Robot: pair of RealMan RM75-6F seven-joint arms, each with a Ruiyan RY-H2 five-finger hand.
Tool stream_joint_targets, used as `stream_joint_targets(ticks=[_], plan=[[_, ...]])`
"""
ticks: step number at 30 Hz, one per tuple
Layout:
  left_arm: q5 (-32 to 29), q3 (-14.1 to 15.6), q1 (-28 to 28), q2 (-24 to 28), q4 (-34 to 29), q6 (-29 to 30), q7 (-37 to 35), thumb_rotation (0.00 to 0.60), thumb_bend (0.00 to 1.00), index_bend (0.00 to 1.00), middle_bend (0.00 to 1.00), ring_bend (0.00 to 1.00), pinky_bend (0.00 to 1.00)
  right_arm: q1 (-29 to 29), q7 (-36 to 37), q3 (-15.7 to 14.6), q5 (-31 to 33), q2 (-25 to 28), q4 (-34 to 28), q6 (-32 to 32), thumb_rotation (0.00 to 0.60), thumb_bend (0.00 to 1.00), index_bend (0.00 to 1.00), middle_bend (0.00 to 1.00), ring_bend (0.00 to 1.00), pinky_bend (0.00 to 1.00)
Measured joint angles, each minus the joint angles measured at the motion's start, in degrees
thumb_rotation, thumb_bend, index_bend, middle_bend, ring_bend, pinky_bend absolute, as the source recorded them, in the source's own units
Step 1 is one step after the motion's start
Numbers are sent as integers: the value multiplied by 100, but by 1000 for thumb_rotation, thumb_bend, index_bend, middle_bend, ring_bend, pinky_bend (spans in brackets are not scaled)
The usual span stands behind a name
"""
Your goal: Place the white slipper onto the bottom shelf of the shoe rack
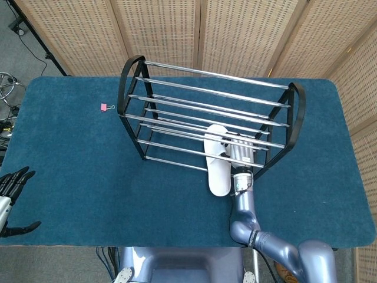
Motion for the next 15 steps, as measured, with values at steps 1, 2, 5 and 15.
stream_joint_targets(ticks=[1,2,5,15], plan=[[-5,-2,-5,2,1,-11,-9,600,0,0,0,0,0,17,8,23,23,-21,40,-3,600,662,626,577,500,606],[-9,-4,-10,5,3,-18,-18,600,0,0,0,0,0,33,18,46,46,-41,75,-9,600,662,626,577,500,606],[-10,-7,-8,10,7,-11,-30,600,0,0,0,0,0,73,41,78,88,-91,174,-39,600,662,626,577,500,606],[-31,-20,-12,26,25,-16,-89,600,0,0,0,0,0,219,49,243,247,-274,486,-42,600,662,626,577,500,606]])
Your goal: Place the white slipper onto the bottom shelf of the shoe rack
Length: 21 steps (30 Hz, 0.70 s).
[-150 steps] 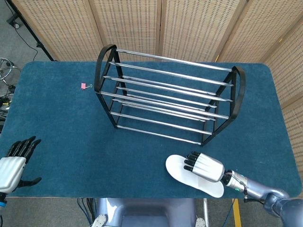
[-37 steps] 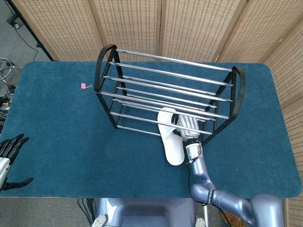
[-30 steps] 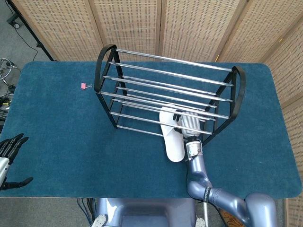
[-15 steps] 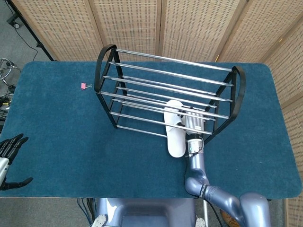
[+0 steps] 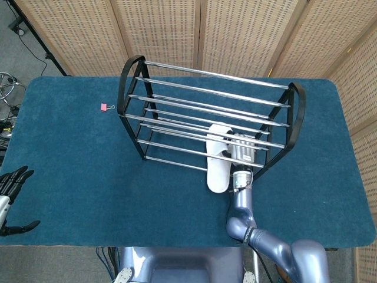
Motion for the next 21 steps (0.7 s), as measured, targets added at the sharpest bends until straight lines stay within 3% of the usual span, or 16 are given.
stream_joint_targets(ticks=[15,19,21], plan=[[6,6,3,19,-2,-12,-16,600,0,0,0,0,0,97,-30,115,147,-114,148,2,600,662,616,573,499,604],[0,2,2,33,0,-12,-42,600,0,0,0,0,0,94,6,102,154,-102,81,-55,600,655,516,467,410,559],[2,2,3,42,5,-9,-42,600,0,0,0,0,0,77,40,87,153,-72,15,-98,600,585,447,393,347,526]])
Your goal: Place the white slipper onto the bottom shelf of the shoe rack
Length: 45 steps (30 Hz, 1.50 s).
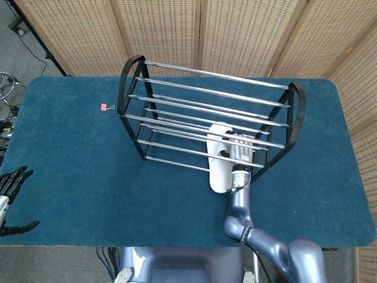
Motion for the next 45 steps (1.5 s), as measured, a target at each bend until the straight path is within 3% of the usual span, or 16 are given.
stream_joint_targets(ticks=[3,6,20,30,38,45], plan=[[4,2,1,5,-2,-2,-12,600,0,0,0,0,0,-38,35,-24,-2,61,-139,-41,600,354,385,315,283,495],[28,6,6,10,1,10,-20,600,0,0,0,0,0,-78,30,-58,-13,112,-254,-38,600,295,374,298,267,489],[96,24,26,16,-6,44,-21,600,0,0,0,0,0,-260,-105,-244,-110,216,-686,171,600,285,369,286,254,483],[147,39,42,9,-20,71,6,600,0,0,0,0,0,-492,-185,-566,-388,365,-1219,421,600,283,358,261,236,465],[181,47,52,11,-27,95,9,600,0,0,0,0,0,-682,-296,-868,-650,504,-1540,582,600,279,293,160,171,432],[215,54,63,16,-19,122,-11,600,0,0,0,0,0,-780,-393,-1020,-791,590,-1660,632,600,278,282,137,149,426]])
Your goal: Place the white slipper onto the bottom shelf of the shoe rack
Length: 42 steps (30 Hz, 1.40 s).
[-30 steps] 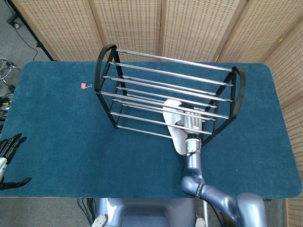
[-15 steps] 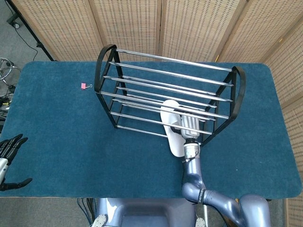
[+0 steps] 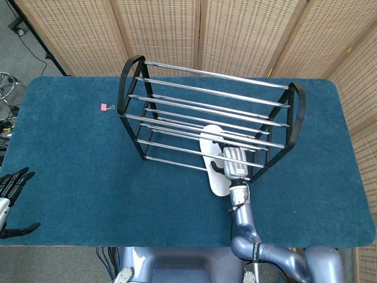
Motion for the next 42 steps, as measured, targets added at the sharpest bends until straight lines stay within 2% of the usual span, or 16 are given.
stream_joint_targets(ticks=[17,24,28,32,37,42], plan=[[102,29,7,-1,-1,18,2,600,0,0,0,0,0,-301,-71,-309,-408,255,-303,277,600,275,282,137,146,426],[113,24,28,-39,-19,65,144,600,0,0,0,0,0,-547,-183,-646,-629,512,-677,397,600,275,285,137,139,426],[193,53,30,-50,-34,49,178,600,0,0,0,0,0,-737,-200,-1025,-973,824,-1137,498,600,275,284,137,132,363],[241,72,49,-48,-44,91,185,600,0,0,0,0,0,-941,-127,-1481,-1467,1312,-1698,638,600,275,291,138,114,223],[291,87,67,-51,-51,121,213,600,0,0,0,0,0,-1210,89,-2143,-2346,2106,-2254,922,600,273,299,141,112,175],[367,115,73,-77,-66,113,301,600,0,0,0,0,0,-1320,581,-2649,-3149,2770,-2396,1095,600,265,267,141,107,117]])
